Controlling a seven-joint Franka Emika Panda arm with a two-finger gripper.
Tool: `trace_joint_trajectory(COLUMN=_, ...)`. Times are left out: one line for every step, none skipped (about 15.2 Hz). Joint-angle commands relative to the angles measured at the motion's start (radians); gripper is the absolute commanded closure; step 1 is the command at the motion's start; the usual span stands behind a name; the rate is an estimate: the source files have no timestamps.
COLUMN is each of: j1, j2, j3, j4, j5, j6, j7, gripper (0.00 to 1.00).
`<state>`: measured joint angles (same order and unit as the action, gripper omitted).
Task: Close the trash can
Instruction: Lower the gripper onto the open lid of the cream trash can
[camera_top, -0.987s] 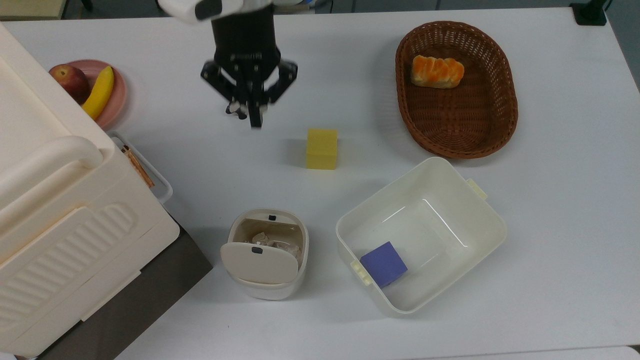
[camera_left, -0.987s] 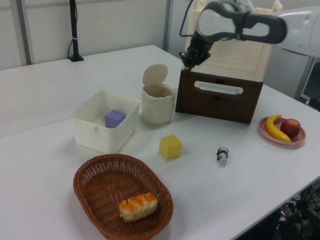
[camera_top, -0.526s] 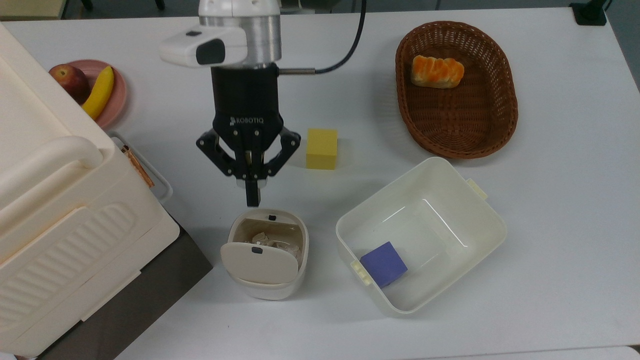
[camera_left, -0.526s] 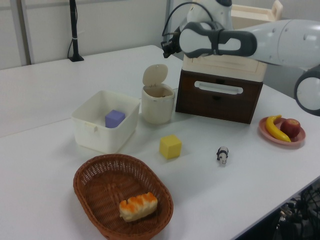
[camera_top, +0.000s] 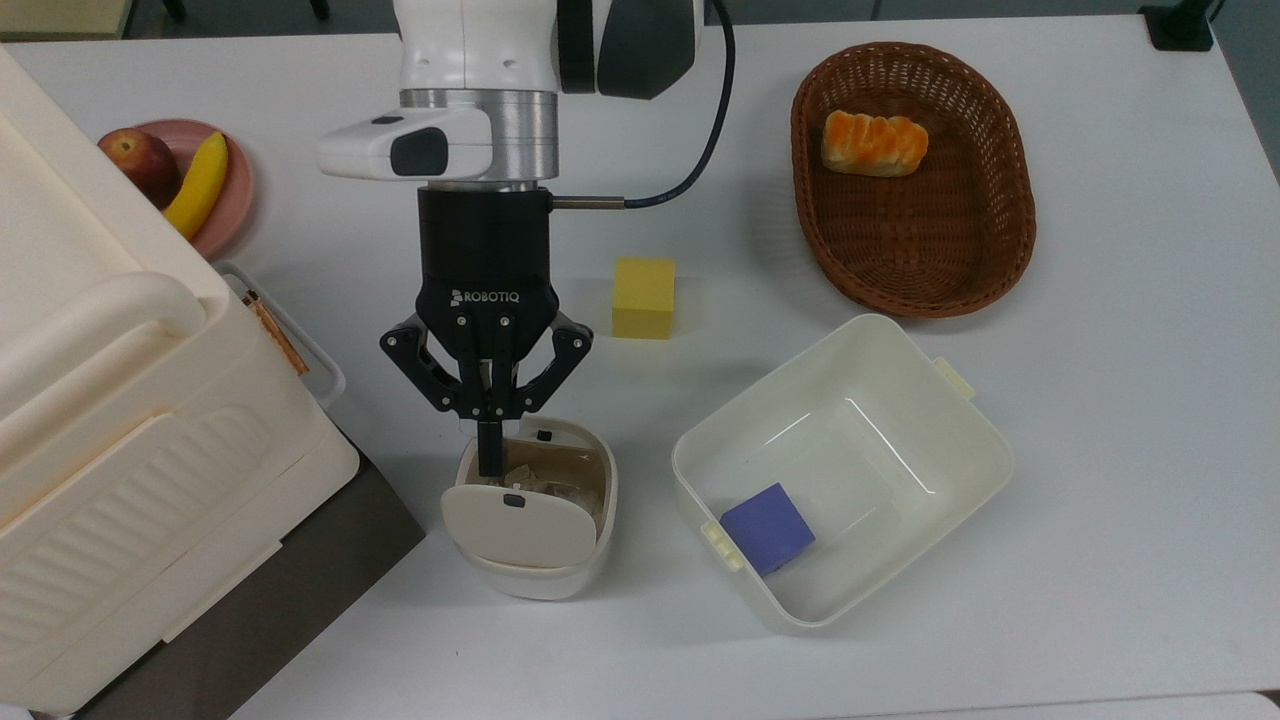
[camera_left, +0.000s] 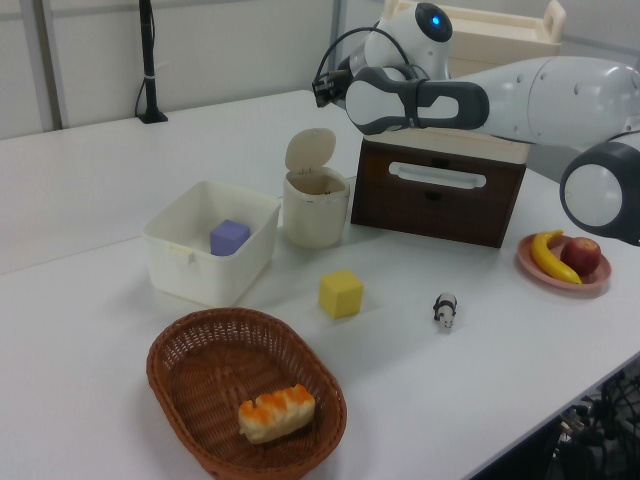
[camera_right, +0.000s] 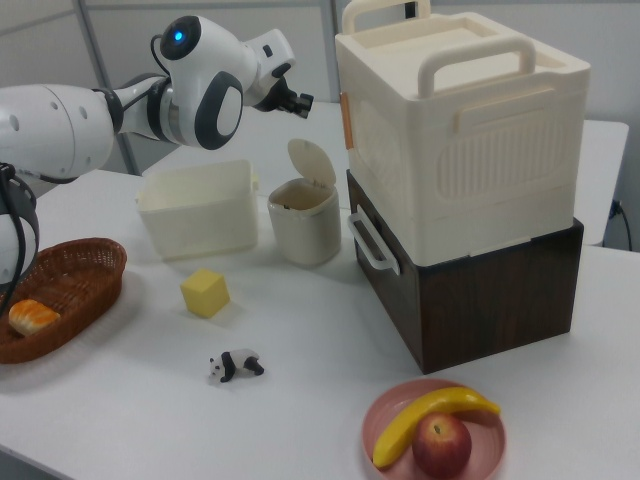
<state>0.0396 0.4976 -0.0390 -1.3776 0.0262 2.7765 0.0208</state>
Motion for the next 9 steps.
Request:
trace_joint_trajectory(j1=0.003, j2=0.038, j3=-0.012, j4=0.025, j5=-0.017, j6=0.061, j7=-0.016, gripper=1.0)
trace_joint_trajectory(j1=0.002, j2=0.048, j3=-0.012, j4=0.032, j5=-0.023, j6=0.074, j7=-0.015, gripper=1.0)
trace_joint_trajectory(j1=0.002, j2=0.059, j3=-0.012, j4=0.043, j5=-0.031, j6=0.077, j7=-0.015, gripper=1.0)
trace_joint_trajectory(j1=0.002, j2=0.068, j3=-0.012, j4=0.046, j5=-0.032, j6=0.077, j7=-0.015, gripper=1.0)
trace_joint_trajectory(j1=0.002, j2=0.07, j3=-0.012, j4=0.046, j5=-0.032, j6=0.077, j7=-0.016, gripper=1.0)
trace_joint_trajectory(j1=0.002, j2=0.078, j3=-0.012, j4=0.045, j5=-0.034, j6=0.078, j7=-0.018, gripper=1.0)
trace_joint_trajectory(j1=0.002, j2=0.088, j3=-0.013, j4=0.046, j5=-0.034, j6=0.078, j7=-0.025, gripper=1.0)
trace_joint_trajectory(j1=0.002, j2=0.09, j3=-0.013, j4=0.046, j5=-0.034, j6=0.078, j7=-0.03, gripper=1.0)
trace_joint_trajectory(j1=0.0, j2=0.091, j3=-0.013, j4=0.043, j5=-0.035, j6=0.078, j7=-0.036, gripper=1.0)
